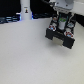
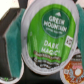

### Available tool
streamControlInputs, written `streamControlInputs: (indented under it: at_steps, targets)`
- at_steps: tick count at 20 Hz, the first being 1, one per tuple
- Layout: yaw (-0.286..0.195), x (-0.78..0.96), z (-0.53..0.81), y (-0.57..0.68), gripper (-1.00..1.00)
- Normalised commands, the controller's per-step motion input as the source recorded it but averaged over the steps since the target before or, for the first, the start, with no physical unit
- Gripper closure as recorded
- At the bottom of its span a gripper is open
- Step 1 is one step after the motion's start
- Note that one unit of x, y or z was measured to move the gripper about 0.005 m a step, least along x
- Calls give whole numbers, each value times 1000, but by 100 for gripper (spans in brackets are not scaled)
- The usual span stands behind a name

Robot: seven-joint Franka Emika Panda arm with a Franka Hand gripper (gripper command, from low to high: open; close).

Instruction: Open the kcup holder, insert the kcup into the holder, and close the kcup holder

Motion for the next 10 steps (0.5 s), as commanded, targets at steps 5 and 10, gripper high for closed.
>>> streamControlInputs:
  at_steps: [5,10]
  targets:
    - [13,5,-247,20,100]
    - [31,28,-20,77,-100]
